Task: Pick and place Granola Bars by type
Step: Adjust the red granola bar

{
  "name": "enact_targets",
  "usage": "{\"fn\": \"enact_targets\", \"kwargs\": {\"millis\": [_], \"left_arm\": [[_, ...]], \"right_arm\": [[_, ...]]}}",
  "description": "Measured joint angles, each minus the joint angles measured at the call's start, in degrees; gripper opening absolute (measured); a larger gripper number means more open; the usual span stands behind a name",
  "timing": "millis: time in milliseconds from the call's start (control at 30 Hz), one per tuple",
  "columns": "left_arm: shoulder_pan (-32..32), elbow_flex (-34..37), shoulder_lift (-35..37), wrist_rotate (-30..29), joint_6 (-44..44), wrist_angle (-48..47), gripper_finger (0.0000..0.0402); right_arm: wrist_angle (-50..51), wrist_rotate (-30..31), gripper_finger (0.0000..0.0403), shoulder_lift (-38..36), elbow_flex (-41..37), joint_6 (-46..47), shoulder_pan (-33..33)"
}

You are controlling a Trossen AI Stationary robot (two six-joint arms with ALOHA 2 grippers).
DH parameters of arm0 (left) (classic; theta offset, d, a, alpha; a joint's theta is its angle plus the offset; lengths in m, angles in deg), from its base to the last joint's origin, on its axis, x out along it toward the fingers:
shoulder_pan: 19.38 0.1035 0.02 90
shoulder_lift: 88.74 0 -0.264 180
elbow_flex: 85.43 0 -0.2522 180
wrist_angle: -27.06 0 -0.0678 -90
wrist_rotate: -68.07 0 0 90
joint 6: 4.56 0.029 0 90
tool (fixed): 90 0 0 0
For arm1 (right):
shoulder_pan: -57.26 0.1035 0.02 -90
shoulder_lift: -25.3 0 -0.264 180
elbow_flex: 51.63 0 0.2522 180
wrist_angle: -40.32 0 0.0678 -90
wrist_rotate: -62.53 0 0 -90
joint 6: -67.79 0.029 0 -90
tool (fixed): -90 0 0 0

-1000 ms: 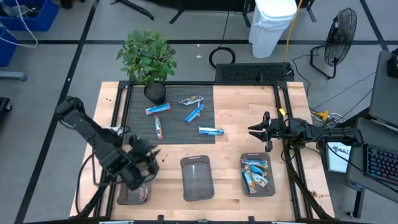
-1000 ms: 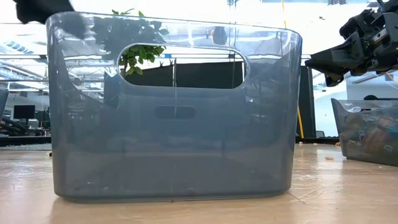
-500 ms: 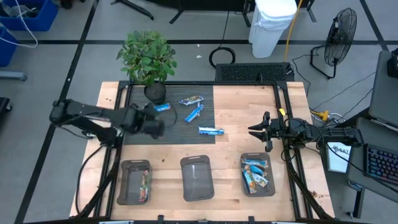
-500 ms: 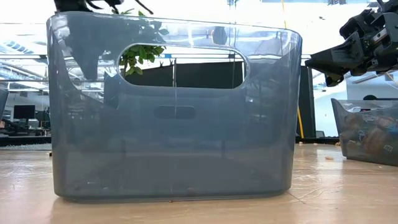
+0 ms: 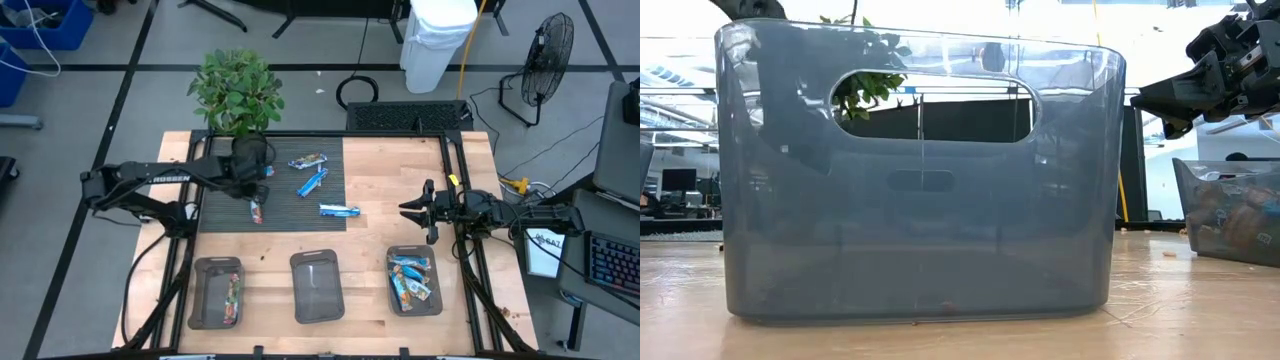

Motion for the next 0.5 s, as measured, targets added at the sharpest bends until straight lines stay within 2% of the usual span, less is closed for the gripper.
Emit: {"fn": "enact_targets", "kwargs": {"millis": [200, 500], "left_arm": [[0.4, 5.9, 0.0, 7.7, -0.1, 12.6, 0.0124], [0.4, 6.2, 0.0, 8.0, -0.4, 13.7, 0.0238]], "right_arm": [[0.0, 0.0, 0.0086, 0.0, 0.0, 0.0, 0.0], [0.0, 0.0, 0.0086, 0.0, 0.0, 0.0, 0.0]]}}
